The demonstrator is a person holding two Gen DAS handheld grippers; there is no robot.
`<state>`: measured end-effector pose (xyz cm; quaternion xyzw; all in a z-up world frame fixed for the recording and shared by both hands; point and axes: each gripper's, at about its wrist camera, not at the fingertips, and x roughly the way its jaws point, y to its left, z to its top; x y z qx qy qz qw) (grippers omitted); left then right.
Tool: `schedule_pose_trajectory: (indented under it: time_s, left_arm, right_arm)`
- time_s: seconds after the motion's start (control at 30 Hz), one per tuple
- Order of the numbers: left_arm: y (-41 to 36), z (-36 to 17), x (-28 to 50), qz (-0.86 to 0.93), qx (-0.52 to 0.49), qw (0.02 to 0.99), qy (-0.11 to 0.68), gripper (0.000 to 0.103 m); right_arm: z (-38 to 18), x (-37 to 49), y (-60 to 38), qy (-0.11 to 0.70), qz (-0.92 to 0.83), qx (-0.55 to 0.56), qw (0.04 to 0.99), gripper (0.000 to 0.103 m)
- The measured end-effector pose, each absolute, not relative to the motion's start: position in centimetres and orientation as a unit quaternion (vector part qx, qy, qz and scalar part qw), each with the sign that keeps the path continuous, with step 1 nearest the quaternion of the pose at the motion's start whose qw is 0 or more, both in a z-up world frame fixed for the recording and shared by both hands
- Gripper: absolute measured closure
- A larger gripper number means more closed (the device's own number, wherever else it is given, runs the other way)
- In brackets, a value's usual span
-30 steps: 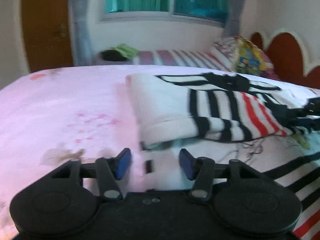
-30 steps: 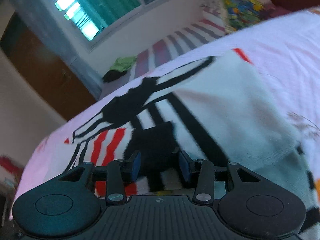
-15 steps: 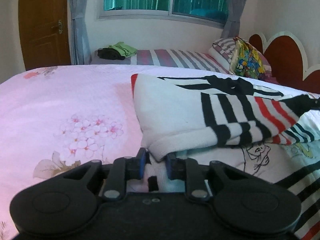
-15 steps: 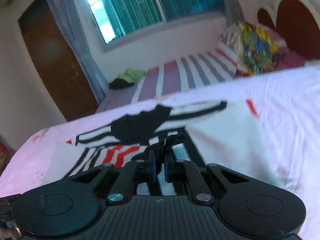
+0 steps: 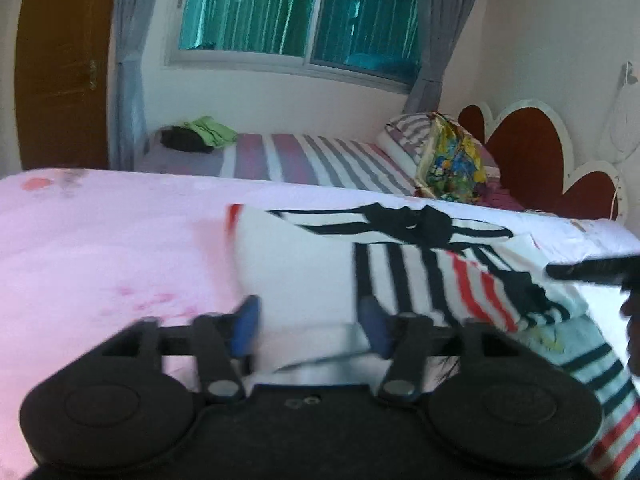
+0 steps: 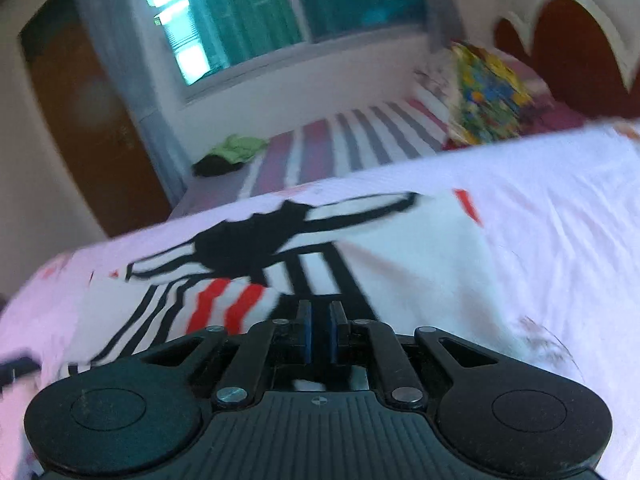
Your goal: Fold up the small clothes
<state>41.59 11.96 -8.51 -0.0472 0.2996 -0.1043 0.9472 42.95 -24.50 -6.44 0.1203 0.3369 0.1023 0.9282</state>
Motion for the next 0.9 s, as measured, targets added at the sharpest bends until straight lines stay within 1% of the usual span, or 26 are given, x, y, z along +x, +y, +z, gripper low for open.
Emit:
schedule_pose_trajectory:
  time_s: [0.03,0.07,0.1,0.13,0.17,0.2,0.23,0.27,0.3,0.37,0.4,0.53,0.57,0.6,0.67,0.7,0.73,0.8,0.83,0.9]
  left_arm:
    - [11.2,-9.6,42.6,-0.110,-0.047,0.941,0.317,0.033]
    - [10.7,-11.1,43.5,-0.114,-0.045,0.930,0.346,0.035]
    - [9.8,-12.2,43.8,-0.118,-0.019,0.929,0.351,0.036]
    - [8.9,-12.1,43.7,-0.114,0.015,0.930,0.349,0.037]
    - [8.6,-11.4,43.8,-0.117,0.022,0.931,0.345,0.039]
    - [8.8,-10.6,43.9,-0.125,0.011,0.936,0.328,0.041]
    - [9.3,-9.6,44.4,-0.127,-0.010,0.945,0.300,0.039]
    - [9.6,-9.1,45.3,-0.117,-0.020,0.949,0.291,0.039]
    - [9.8,-8.8,46.8,-0.109,-0.025,0.949,0.294,0.039]
    - [10.4,-8.9,49.9,-0.102,-0.038,0.948,0.298,0.039]
    - [10.6,-9.1,51.1,-0.098,-0.041,0.946,0.306,0.041]
    - [10.9,-11.6,56.0,-0.086,-0.025,0.934,0.347,0.042]
    - [11.4,-12.5,57.0,-0.076,-0.016,0.929,0.360,0.040]
    - [11.6,-12.9,57.4,-0.079,-0.011,0.930,0.359,0.037]
    - [11.8,-12.3,57.8,-0.077,-0.007,0.929,0.363,0.038]
    - [11.7,-11.9,57.6,-0.071,0.007,0.931,0.359,0.039]
    - [11.8,-11.2,56.7,-0.058,0.017,0.936,0.346,0.045]
    - [11.4,-10.1,55.1,-0.064,0.007,0.946,0.317,0.042]
    - [10.7,-9.9,54.7,-0.074,0.006,0.947,0.314,0.043]
    - [8.9,-10.1,54.1,-0.103,0.002,0.941,0.322,0.041]
  right_arm:
    - [-7.2,43.4,-23.5,0.350,0.108,0.097,0.925,0.095]
    - [-8.6,44.0,-22.7,0.379,0.110,0.070,0.916,0.095]
    - [-9.6,44.1,-22.5,0.389,0.111,0.056,0.913,0.095]
    - [-9.3,44.0,-22.4,0.385,0.115,0.046,0.914,0.095]
    - [-8.8,44.2,-22.4,0.388,0.116,0.046,0.913,0.095]
    - [-8.0,44.1,-22.5,0.369,0.126,0.052,0.919,0.095]
    - [-7.1,44.0,-22.5,0.344,0.138,0.057,0.927,0.095]
    - [-6.6,44.4,-22.2,0.331,0.140,0.054,0.932,0.095]
    - [-6.4,45.3,-21.7,0.327,0.132,0.048,0.935,0.095]
    - [-7.0,47.5,-21.3,0.343,0.117,0.056,0.930,0.095]
    - [-7.6,48.6,-21.1,0.349,0.123,0.065,0.927,0.095]
    - [-10.1,51.9,-19.1,0.366,0.146,0.010,0.919,0.095]
    - [-10.6,52.3,-19.4,0.366,0.143,0.016,0.920,0.095]
    - [-10.7,53.2,-20.2,0.371,0.136,0.041,0.918,0.095]
    - [-10.6,53.7,-21.7,0.378,0.116,0.073,0.916,0.095]
    - [-9.9,53.4,-21.8,0.375,0.111,0.075,0.917,0.095]
    - [-9.1,52.9,-21.6,0.364,0.122,0.079,0.920,0.095]
    - [-7.7,51.7,-20.5,0.332,0.169,0.085,0.924,0.095]
    - [-7.6,51.6,-19.6,0.329,0.187,0.086,0.922,0.095]
    - [-8.2,52.0,-17.7,0.346,0.220,0.097,0.907,0.095]
